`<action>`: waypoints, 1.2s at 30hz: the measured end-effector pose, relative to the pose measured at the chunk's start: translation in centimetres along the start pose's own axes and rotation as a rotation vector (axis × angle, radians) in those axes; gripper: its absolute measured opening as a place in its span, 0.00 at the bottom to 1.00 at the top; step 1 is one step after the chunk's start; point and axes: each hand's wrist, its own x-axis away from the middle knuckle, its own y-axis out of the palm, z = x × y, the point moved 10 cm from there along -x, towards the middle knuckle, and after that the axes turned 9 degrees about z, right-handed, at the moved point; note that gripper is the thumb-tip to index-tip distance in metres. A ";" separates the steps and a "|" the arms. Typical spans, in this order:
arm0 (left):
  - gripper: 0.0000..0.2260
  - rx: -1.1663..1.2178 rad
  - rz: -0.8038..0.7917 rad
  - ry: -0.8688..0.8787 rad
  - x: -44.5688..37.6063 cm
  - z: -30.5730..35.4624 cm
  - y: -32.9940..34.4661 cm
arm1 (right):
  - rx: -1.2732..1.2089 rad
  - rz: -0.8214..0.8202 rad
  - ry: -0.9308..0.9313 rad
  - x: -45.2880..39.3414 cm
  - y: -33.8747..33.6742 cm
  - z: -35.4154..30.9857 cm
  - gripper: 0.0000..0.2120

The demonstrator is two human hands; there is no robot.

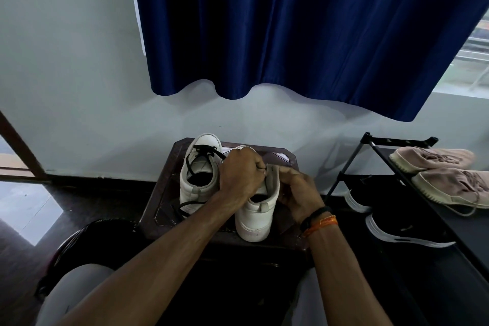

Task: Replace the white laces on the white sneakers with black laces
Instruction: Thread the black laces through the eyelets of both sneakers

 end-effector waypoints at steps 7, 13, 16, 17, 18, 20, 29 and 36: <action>0.07 0.116 -0.006 -0.025 -0.2 -0.8 0.5 | 0.044 0.090 -0.074 -0.6 0.4 -0.3 0.11; 0.18 0.245 0.012 -0.011 0.5 -1.2 -0.6 | -0.211 0.235 0.010 -0.8 -1.3 0.9 0.12; 0.19 0.234 0.094 0.033 0.8 -0.9 -1.7 | -0.322 0.221 0.019 -1.1 -1.4 1.0 0.16; 0.19 0.227 0.124 0.049 1.0 -0.7 -2.0 | -0.338 0.210 0.016 -1.0 -1.2 0.9 0.17; 0.18 0.215 0.149 0.059 1.2 -0.5 -2.3 | -0.343 0.201 0.013 -0.9 -1.0 0.8 0.18; 0.16 0.171 0.183 0.075 1.6 -0.1 -2.8 | -0.352 0.202 0.009 -0.7 -0.8 0.5 0.18; 0.13 0.167 0.254 -0.016 1.9 -1.0 -3.0 | -0.791 0.462 -0.058 -1.4 -8.2 -0.6 0.16; 0.14 0.173 0.269 -0.018 2.1 -1.3 -3.1 | 0.255 0.139 -0.388 -0.9 -3.8 -2.7 0.11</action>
